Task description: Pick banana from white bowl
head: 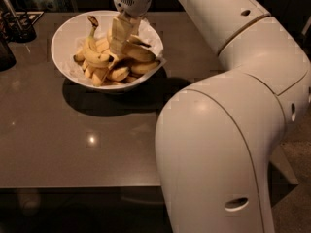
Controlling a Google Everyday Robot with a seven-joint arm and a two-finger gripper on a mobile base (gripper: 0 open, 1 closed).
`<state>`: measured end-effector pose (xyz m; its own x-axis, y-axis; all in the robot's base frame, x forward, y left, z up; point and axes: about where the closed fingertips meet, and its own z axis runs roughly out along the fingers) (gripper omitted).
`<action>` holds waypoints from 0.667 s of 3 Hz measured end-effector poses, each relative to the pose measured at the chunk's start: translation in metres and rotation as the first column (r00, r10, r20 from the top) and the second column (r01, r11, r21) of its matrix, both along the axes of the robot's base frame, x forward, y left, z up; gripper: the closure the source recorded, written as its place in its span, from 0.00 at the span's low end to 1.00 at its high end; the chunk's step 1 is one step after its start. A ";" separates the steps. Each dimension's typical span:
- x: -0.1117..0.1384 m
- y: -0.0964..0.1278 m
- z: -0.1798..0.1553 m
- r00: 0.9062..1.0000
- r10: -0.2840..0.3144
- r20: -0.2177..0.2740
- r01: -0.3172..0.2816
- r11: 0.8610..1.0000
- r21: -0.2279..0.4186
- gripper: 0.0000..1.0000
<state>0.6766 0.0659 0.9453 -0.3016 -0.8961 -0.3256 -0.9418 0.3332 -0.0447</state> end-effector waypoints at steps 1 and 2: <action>0.001 0.000 -0.001 1.000 -0.001 0.011 0.001 1.000 -0.008 0.54; 0.001 0.000 -0.001 1.000 -0.001 0.011 0.001 1.000 -0.008 0.77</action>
Offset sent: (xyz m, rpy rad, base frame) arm 0.0011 -0.0002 -0.0004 -0.0070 -0.0103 -0.0005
